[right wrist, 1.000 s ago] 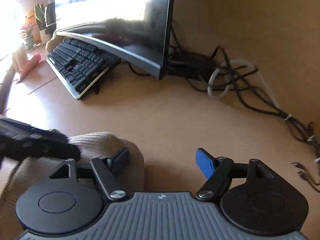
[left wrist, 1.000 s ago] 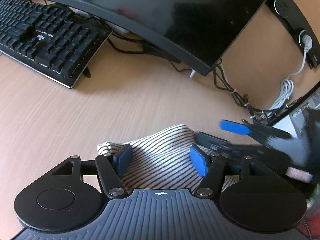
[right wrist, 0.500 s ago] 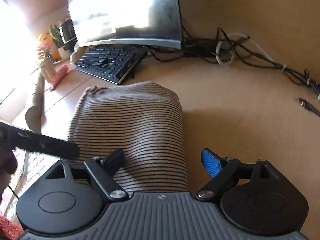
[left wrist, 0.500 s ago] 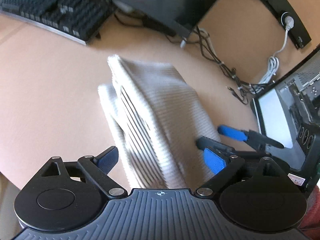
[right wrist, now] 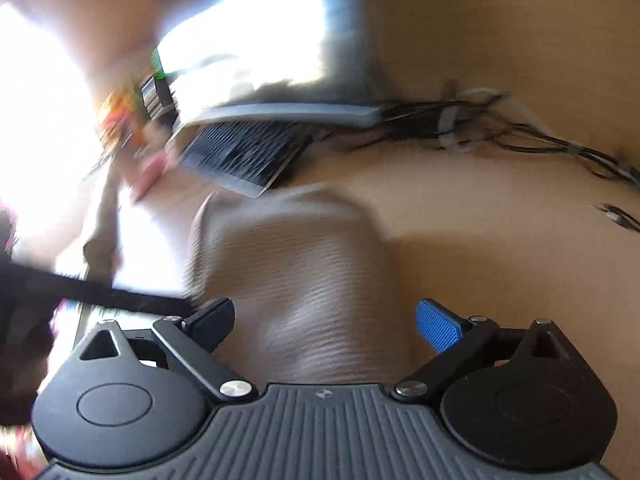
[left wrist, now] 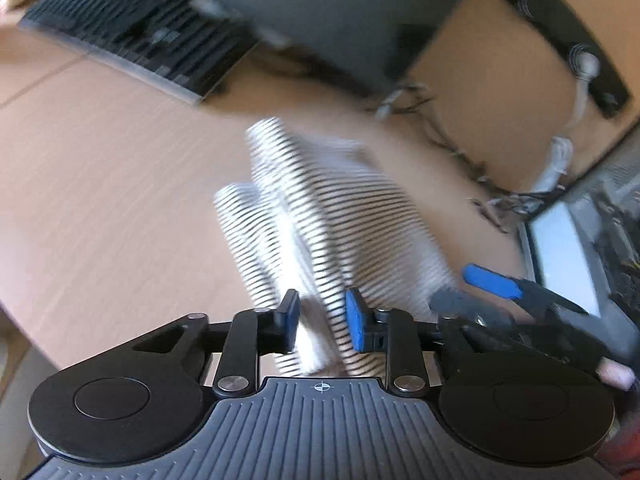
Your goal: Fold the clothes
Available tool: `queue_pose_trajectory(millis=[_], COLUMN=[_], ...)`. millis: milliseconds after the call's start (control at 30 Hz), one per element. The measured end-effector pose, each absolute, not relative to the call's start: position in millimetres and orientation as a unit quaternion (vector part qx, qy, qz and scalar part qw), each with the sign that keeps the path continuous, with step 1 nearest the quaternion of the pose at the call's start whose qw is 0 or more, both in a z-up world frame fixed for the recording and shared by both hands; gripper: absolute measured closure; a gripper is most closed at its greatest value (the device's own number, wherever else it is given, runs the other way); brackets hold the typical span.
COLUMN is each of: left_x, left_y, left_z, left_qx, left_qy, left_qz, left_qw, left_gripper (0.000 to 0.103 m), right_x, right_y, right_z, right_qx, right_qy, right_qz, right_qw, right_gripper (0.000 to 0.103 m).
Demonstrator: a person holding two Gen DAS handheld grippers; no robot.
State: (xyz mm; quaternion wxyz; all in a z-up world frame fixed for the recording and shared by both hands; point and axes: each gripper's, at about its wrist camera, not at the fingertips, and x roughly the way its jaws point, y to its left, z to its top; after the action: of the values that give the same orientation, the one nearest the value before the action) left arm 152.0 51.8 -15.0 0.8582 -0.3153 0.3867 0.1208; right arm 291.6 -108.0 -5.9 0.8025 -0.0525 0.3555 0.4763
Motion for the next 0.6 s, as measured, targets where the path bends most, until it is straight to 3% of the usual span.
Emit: queue_pose_trajectory(millis=[133,200,233,433,600], left_x=[148,152,157,199,203], left_y=[62,65,66,64,65], left_z=[4,13,15,-12,-28], left_qx=[-0.334,-0.341,-0.342,-0.307,-0.306], left_qy=[0.353,0.34,0.34,0.411,0.429], left_qz=[0.124,0.112,0.109,0.146,0.151], left_qw=[0.865,0.869,0.869,0.846,0.837], left_gripper=[0.056,0.025,0.019,0.016,0.008], right_x=[262,260,262,288,341], right_y=[-85,-80,-80,-92,-125], right_z=[-15,-17,-15,2,13], right_qx=[-0.184,-0.195,-0.189,-0.129,0.029], right_qy=[0.309,0.303,0.308,0.351,0.409], right_qz=[0.474,0.475,0.481,0.503,0.476], right_qw=[0.804,0.803,0.799,0.779,0.778], right_gripper=[0.002,0.002,0.002,0.002,0.002])
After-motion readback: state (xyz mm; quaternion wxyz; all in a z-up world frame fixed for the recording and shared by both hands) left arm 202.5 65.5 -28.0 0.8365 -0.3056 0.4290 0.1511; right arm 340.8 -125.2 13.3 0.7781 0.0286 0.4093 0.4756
